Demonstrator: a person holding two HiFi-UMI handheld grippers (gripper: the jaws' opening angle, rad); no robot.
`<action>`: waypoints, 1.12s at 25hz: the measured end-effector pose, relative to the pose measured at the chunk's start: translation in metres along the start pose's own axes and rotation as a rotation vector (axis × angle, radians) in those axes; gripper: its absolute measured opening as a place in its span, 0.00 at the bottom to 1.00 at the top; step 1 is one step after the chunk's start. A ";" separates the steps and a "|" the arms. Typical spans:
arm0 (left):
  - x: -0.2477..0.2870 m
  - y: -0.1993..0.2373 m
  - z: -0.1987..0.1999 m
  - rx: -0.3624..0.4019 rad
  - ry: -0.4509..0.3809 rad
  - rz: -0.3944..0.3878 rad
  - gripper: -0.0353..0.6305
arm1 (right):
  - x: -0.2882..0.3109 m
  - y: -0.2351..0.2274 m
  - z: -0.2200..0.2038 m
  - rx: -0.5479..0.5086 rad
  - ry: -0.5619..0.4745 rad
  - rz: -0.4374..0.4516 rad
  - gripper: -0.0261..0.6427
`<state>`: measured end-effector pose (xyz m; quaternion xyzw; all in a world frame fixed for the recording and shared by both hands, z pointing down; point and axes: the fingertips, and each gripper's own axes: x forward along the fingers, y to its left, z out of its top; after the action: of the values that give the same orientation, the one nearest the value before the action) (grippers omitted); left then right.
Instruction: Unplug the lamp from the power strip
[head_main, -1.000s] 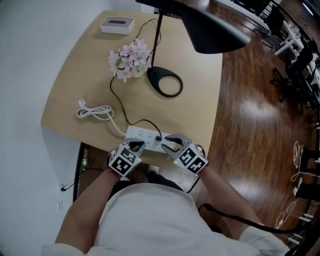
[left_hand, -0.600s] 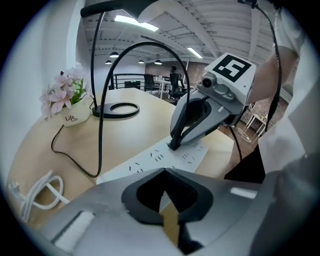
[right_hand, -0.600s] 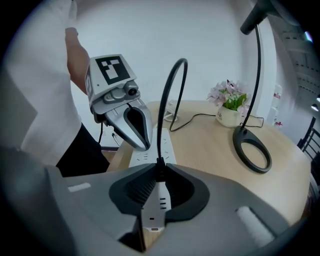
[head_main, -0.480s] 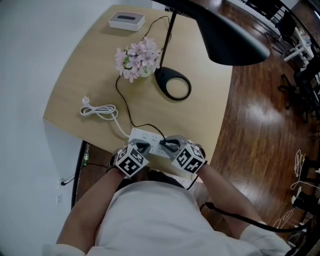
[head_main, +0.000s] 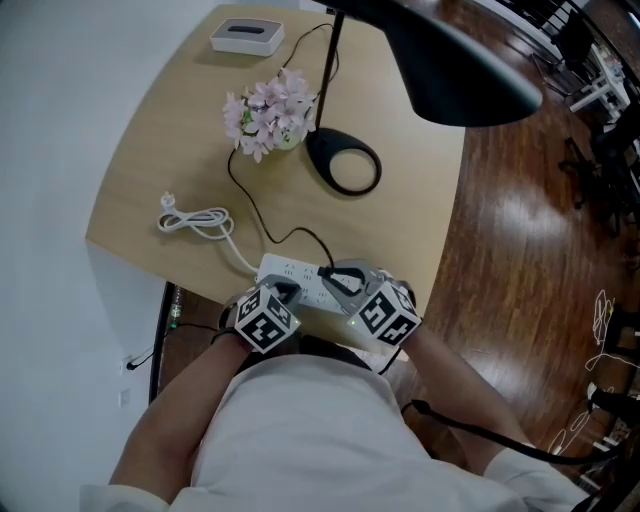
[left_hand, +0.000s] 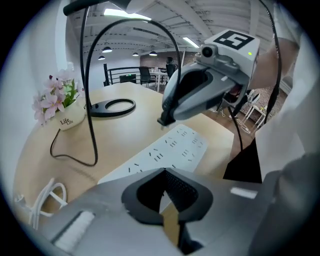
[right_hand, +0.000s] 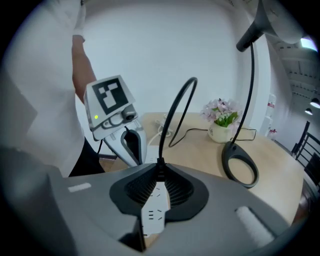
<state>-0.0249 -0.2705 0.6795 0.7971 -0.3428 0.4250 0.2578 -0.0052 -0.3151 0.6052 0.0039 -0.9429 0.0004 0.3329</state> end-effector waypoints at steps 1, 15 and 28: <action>0.000 0.000 0.000 -0.003 0.001 -0.005 0.06 | -0.002 -0.007 0.003 0.005 -0.002 -0.013 0.12; -0.002 0.001 -0.001 -0.076 -0.024 -0.009 0.06 | 0.019 -0.070 -0.064 0.211 0.080 -0.051 0.12; -0.002 0.001 -0.003 -0.068 0.003 -0.010 0.06 | 0.009 -0.086 -0.082 0.351 0.079 -0.140 0.21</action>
<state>-0.0282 -0.2683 0.6797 0.7890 -0.3528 0.4128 0.2873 0.0400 -0.4005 0.6750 0.1275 -0.9121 0.1420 0.3629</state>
